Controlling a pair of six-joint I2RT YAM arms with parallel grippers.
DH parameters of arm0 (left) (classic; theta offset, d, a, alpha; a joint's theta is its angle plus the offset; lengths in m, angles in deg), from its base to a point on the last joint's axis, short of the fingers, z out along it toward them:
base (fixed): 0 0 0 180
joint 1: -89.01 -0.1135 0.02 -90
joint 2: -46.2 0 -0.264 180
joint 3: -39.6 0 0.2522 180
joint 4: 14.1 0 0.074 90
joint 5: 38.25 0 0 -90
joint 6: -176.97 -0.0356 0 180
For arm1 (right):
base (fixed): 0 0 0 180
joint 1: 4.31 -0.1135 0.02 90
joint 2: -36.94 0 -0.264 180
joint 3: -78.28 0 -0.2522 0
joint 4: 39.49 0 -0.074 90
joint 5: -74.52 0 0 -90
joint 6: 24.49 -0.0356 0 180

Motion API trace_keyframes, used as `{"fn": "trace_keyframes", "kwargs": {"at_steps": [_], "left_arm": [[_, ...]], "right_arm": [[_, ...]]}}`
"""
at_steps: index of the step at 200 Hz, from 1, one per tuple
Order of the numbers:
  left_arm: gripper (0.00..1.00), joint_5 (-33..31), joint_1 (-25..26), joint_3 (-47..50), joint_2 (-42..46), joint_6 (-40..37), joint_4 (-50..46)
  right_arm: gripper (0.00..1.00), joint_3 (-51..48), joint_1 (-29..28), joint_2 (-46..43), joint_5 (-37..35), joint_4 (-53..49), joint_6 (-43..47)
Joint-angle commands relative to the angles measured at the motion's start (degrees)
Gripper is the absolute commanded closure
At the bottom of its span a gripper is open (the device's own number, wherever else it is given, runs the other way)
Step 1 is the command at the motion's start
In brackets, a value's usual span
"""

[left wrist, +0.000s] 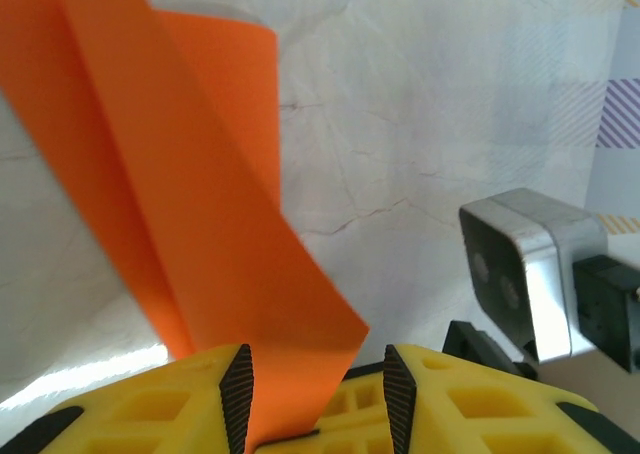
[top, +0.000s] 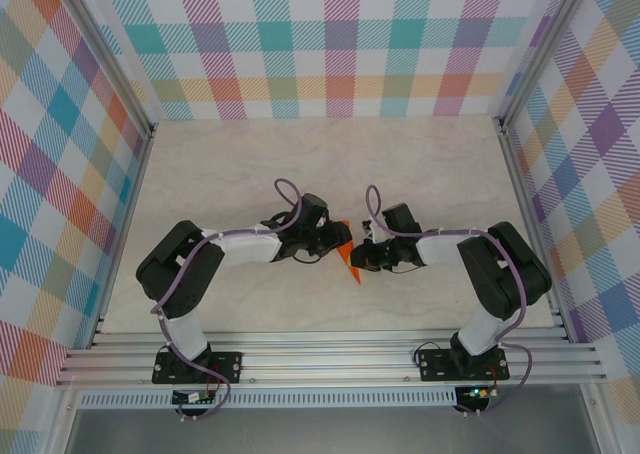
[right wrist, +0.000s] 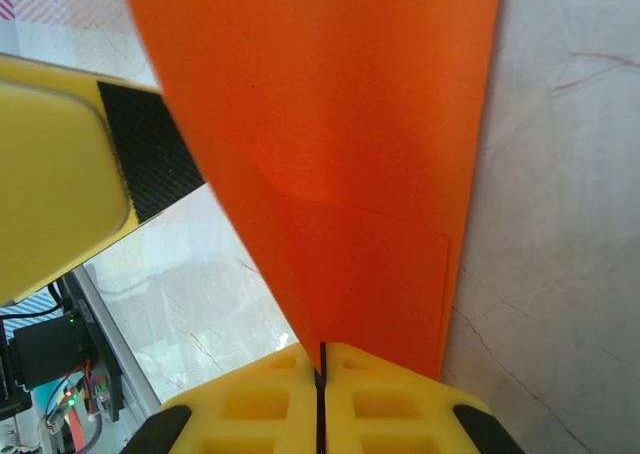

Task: Fold a paper plane with a square sheet of paper (pick it up from the middle)
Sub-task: Fold the wing for the fifth time at the center of the table.

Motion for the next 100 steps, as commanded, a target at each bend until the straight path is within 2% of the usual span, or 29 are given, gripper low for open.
{"fn": "trace_keyframes", "kwargs": {"at_steps": [1,23,74,100], "left_arm": [[0.59,1.43,0.06,-1.95,-2.28,-0.26,2.16],[0.60,0.65,0.01,-2.46,-3.39,-0.52,2.14],[0.61,0.01,0.04,-3.64,-4.42,-1.19,1.27],[0.61,0.01,0.06,-4.32,-4.86,-1.28,0.91]], "right_arm": [[0.92,-0.42,0.52,0.61,1.99,1.73,-0.30],[0.89,-0.29,0.44,-0.44,0.85,0.35,0.22],[0.71,-0.10,0.44,-5.05,-3.60,-5.74,3.51],[0.65,0.47,0.38,-6.12,-5.71,-9.05,5.46]]}}
